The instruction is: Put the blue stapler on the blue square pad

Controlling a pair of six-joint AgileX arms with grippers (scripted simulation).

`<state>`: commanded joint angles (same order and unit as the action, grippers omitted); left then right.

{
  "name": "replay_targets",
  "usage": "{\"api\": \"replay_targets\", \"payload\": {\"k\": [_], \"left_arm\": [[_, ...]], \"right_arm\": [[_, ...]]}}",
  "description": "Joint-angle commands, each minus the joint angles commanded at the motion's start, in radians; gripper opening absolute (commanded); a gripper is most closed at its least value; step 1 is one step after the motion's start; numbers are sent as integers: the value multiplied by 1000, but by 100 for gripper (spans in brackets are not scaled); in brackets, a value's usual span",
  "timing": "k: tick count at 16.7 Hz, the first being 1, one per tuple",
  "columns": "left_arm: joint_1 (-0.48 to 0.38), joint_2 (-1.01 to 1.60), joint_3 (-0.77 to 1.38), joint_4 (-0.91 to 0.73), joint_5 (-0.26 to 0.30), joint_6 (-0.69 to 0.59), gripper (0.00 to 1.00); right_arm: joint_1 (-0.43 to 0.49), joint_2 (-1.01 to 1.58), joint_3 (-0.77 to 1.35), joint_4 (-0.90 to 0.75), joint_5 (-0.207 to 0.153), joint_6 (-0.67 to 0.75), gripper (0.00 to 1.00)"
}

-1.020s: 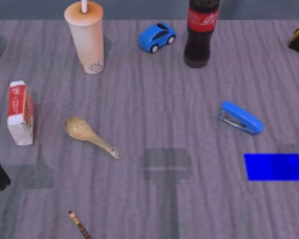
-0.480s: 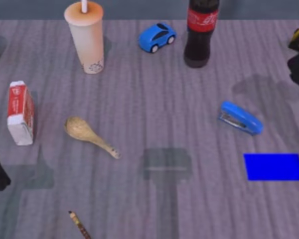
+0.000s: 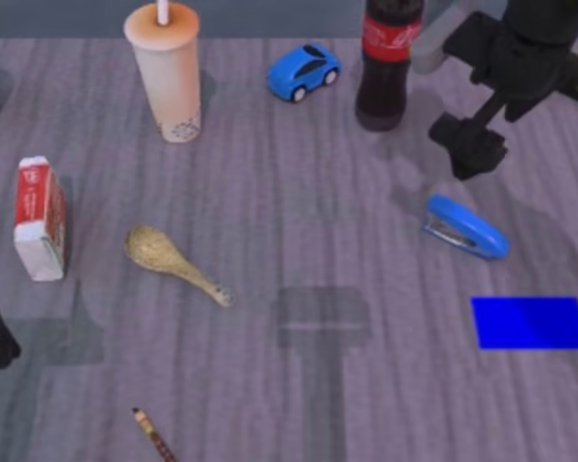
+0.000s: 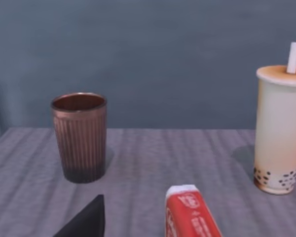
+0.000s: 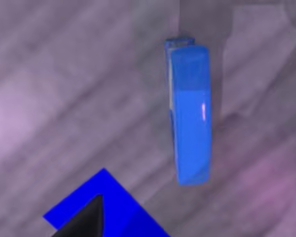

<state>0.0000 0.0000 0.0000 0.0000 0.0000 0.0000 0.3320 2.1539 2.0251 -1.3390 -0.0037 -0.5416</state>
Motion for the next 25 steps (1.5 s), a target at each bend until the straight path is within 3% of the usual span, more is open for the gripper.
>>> {"api": "replay_targets", "payload": {"k": [5, 12, 21, 25], "left_arm": [[0, 0, 0, 0, 0, 0, 100], [0, 0, 0, 0, 0, 0, 100], [0, 0, 0, 0, 0, 0, 100], [0, 0, 0, 0, 0, 0, 100]], "right_arm": [[34, 196, 226, -116, 1, -56, 100], [32, 211, 238, -119, 1, -60, 100], [40, 237, -76, 224, 2, -57, 100], [40, 242, -102, 251, 2, -57, 100]]}}
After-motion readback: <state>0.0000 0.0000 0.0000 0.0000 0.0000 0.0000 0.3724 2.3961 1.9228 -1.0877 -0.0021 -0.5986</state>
